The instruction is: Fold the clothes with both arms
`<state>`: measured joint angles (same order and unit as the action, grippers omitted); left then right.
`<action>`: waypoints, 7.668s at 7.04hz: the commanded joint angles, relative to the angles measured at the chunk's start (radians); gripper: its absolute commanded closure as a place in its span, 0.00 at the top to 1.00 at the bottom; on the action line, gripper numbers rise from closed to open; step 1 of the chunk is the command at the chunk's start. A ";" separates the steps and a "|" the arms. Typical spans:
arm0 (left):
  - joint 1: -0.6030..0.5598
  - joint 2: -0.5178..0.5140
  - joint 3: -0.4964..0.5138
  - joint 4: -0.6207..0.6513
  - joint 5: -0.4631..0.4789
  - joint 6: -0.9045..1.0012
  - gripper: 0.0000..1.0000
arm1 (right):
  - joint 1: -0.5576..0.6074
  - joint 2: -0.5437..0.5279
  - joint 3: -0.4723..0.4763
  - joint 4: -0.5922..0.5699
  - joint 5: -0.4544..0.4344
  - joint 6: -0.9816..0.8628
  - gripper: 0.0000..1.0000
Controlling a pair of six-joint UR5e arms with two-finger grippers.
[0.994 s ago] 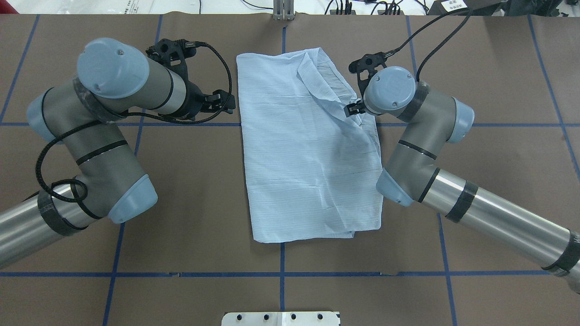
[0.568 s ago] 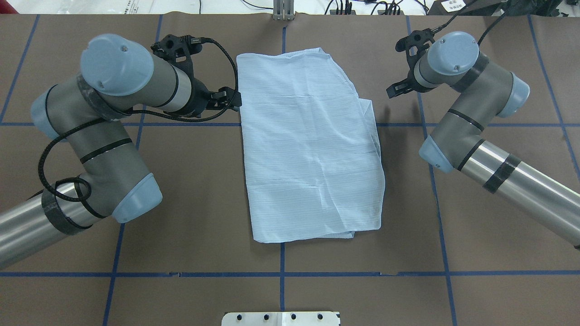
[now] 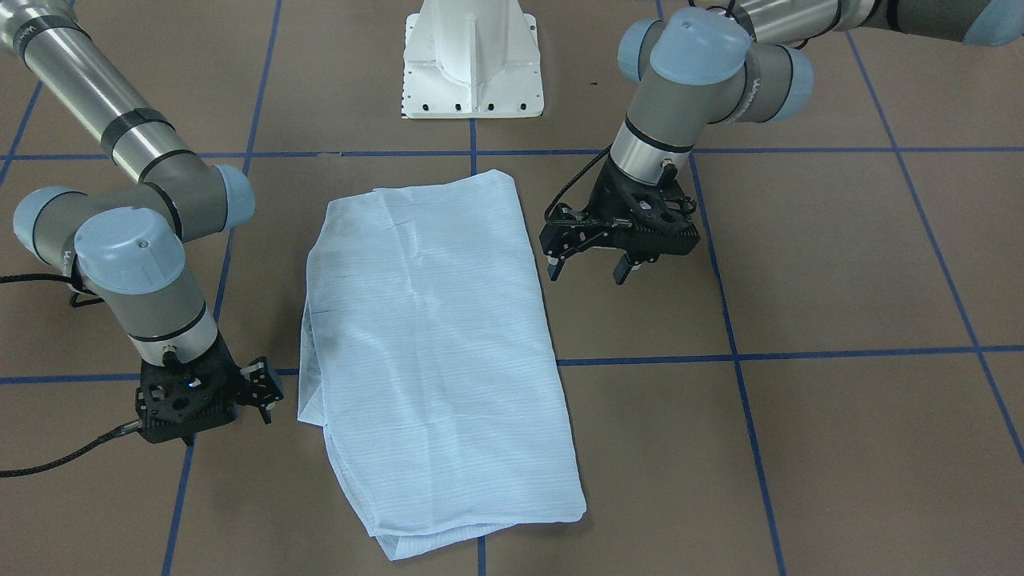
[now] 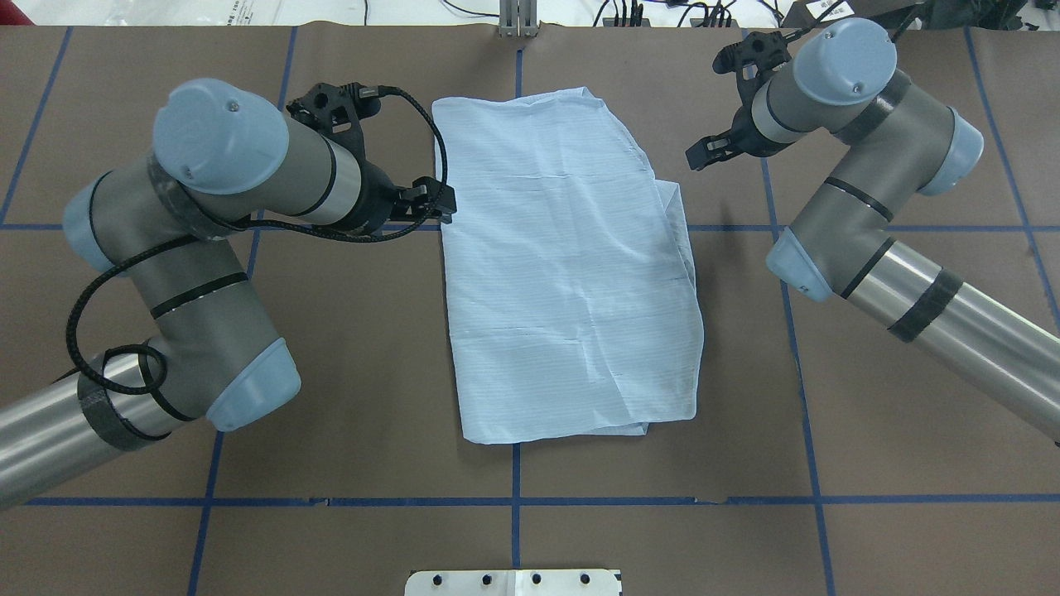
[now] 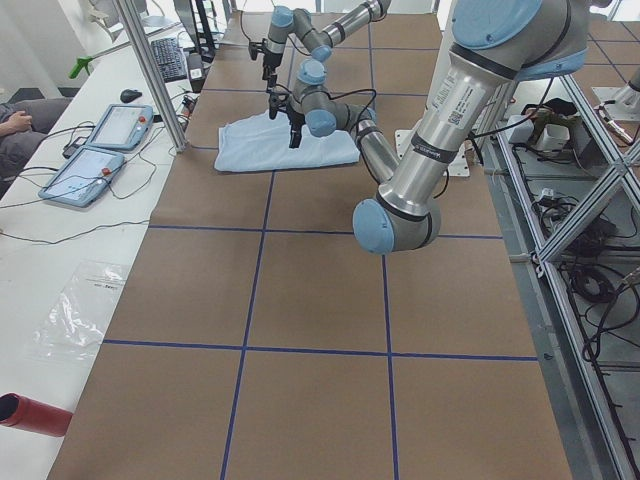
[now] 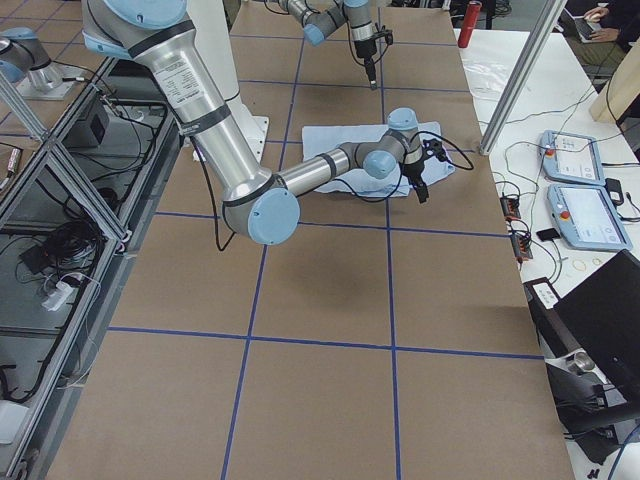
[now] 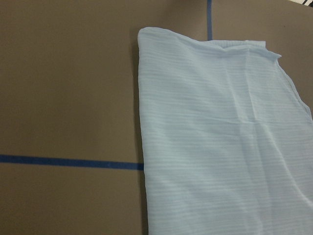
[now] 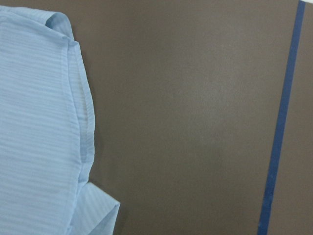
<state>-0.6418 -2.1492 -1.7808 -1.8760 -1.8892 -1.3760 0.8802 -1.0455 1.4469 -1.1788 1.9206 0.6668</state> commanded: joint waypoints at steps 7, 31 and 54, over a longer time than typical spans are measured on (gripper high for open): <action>0.376 -0.004 0.026 0.136 0.148 -0.382 0.82 | -0.102 -0.180 0.421 -0.308 0.095 0.316 1.00; 0.352 -0.012 -0.026 0.221 0.154 -0.370 0.00 | -0.583 -0.171 0.457 -0.366 -0.216 1.163 1.00; 0.413 0.023 -0.315 0.442 0.119 -0.377 0.00 | -0.518 -0.158 0.573 -0.367 -0.016 1.163 0.00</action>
<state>-0.2681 -2.1276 -2.0090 -1.5297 -1.7488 -1.7517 0.3617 -1.1820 1.9930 -1.5463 1.8178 1.8294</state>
